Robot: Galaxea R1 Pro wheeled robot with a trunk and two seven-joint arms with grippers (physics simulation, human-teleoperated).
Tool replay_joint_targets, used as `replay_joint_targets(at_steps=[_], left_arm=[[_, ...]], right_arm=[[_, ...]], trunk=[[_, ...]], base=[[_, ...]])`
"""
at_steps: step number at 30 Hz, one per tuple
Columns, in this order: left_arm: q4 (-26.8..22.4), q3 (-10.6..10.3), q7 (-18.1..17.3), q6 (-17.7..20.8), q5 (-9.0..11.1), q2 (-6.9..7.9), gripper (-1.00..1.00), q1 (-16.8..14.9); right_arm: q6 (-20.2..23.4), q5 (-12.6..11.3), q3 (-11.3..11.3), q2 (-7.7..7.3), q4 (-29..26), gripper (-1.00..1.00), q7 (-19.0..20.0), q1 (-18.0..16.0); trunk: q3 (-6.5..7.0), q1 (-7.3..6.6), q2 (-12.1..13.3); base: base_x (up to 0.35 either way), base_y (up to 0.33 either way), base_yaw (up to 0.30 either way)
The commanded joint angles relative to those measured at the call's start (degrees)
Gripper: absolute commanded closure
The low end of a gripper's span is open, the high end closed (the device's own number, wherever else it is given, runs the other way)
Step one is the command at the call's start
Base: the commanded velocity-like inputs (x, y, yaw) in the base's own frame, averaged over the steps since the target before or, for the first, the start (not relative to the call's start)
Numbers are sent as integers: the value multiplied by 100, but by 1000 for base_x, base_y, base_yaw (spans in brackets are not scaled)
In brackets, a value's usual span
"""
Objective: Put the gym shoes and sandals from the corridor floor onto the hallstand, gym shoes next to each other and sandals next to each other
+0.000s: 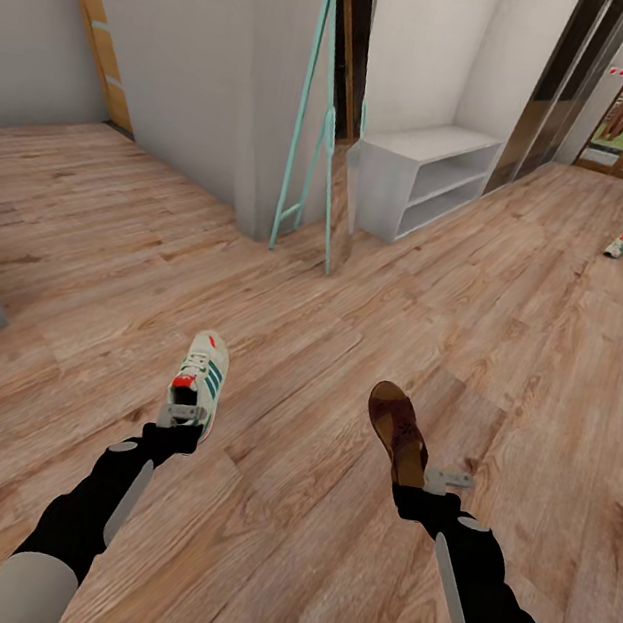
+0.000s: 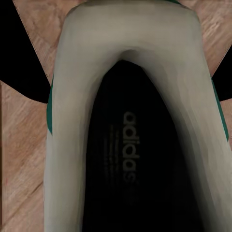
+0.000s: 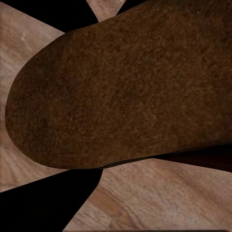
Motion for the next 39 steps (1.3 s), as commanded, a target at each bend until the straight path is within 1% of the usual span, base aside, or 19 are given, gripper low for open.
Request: replay_joint_targets(at_steps=[1,26,33,39], left_arm=[[-8,23,-28,36,20,-6,100,-1],[-8,16,-28,36,27,-6,100,-1],[-6,16,-28,36,28,-6,100,-1],[-2,16,-28,36,29,-6,100,-1]], right_arm=[[28,-3,-1,-1,-8,100,0,-4],[28,-7,0,-1,-12,100,0,-1],[28,-8,0,-1,-12,100,0,-3],[28,-5,0,-1,-8,100,0,-5]], trunk=[[28,-3,0],[816,-71,40],[1008,-224,320],[1056,-224,320]], base=[[0,0,0],[0,0,0],[0,0,0],[0,0,0]])
